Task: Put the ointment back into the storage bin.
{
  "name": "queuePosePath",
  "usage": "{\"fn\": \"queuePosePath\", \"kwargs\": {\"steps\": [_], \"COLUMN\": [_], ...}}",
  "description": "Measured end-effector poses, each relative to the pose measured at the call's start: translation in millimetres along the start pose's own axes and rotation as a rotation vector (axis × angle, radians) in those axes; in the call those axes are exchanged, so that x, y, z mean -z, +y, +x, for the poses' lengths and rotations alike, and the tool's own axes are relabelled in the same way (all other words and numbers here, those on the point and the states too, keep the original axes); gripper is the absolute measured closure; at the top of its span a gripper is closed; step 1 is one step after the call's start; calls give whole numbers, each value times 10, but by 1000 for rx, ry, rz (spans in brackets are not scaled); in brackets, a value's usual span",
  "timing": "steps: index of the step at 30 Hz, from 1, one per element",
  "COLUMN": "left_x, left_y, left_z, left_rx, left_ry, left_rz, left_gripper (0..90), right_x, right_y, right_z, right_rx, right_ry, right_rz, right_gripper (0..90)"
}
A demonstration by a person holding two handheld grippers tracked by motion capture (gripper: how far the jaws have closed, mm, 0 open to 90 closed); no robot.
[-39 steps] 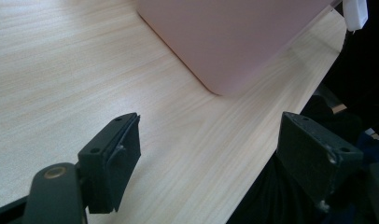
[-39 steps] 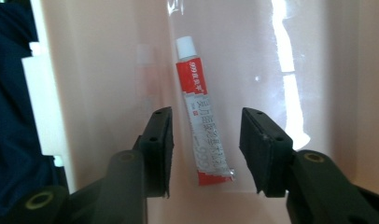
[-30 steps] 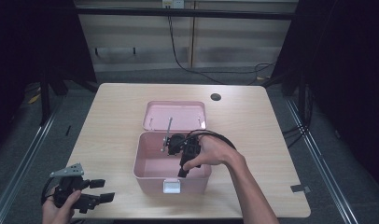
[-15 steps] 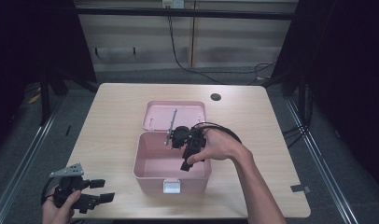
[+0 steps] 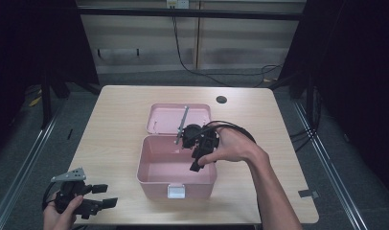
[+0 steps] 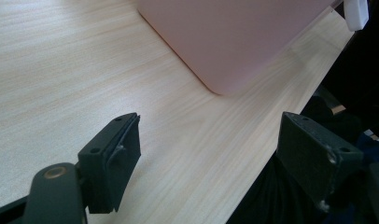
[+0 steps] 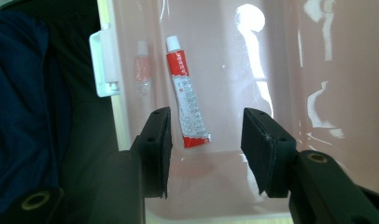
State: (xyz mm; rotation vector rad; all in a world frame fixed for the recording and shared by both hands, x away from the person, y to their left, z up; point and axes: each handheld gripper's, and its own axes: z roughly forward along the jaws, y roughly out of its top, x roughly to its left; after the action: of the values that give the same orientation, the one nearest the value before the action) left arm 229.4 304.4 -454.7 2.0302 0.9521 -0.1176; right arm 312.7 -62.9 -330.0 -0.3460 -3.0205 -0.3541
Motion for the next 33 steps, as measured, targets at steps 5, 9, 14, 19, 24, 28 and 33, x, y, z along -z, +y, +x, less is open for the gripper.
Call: {"fn": "queuePosePath", "kwargs": {"steps": [5, 9, 14, 19, 24, 28, 33], "left_x": [0, -5, -6, -6, -10, -8, -8], "left_y": [-1, -1, -2, -3, -2, -3, -1], "left_z": [-2, -2, 0, -1, -3, -5, -3], "left_rx": [-1, 0, 0, 2, -2, 0, -5], "left_ry": [0, 0, 0, 1, 4, 3, 4], "left_rz": [-1, 1, 1, 1, 7, 5, 8], "left_gripper": [215, 215, 215, 215, 215, 215, 215], "right_x": [88, 174, 220, 259, 328, 357, 348], "right_y": [-40, -103, -190, -315, -436, -529, -659], "right_z": [22, 36, 29, 35, 56, 64, 84], "right_rx": [1, -7, -13, -19, -59, -78, -97], "right_ry": [-9, -13, -28, -44, -79, -87, -93], "right_rz": [-12, -38, -29, -41, -68, -68, -78], "right_gripper": [534, 537, 537, 529, 494, 467, 453]}}
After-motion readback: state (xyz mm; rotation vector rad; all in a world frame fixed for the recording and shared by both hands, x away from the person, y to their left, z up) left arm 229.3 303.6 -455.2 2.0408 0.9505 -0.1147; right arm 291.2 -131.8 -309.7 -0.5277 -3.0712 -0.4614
